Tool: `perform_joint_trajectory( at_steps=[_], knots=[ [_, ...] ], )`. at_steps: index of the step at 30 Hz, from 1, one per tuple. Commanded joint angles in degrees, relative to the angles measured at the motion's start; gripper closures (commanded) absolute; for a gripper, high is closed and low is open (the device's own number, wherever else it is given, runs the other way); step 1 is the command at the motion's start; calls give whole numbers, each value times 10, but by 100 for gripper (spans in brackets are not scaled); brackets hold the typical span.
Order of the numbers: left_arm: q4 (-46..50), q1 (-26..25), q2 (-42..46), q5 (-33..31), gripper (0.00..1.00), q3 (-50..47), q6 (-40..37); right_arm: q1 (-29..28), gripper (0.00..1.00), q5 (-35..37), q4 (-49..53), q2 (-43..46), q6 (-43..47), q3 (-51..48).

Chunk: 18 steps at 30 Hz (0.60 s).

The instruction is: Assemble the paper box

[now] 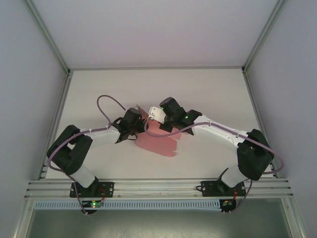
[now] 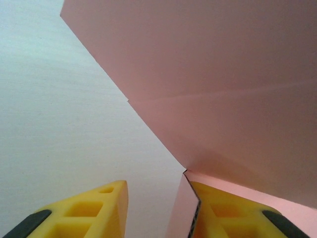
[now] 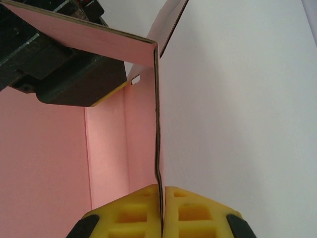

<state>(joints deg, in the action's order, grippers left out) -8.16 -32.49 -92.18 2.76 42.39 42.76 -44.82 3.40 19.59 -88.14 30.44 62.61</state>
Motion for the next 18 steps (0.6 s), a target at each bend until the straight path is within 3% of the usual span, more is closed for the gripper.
perform_joint_trajectory(
  at_steps=[1, 9, 13, 18],
  knots=[
    [-42, 4, 18, -7, 63, 12, 10, -34, 100, -89, 34, -40, -29, -28],
    [50, 4, 121, -55, 53, -42, -12, -60, 100, 149, -121, -26, 23, -106],
    [142, 4, 197, -112, 48, -58, -13, -75, 100, 207, -196, 10, 104, -151],
    [211, 11, 279, -148, 32, -69, -5, -76, 100, 218, -281, 20, 200, -177]
  ],
)
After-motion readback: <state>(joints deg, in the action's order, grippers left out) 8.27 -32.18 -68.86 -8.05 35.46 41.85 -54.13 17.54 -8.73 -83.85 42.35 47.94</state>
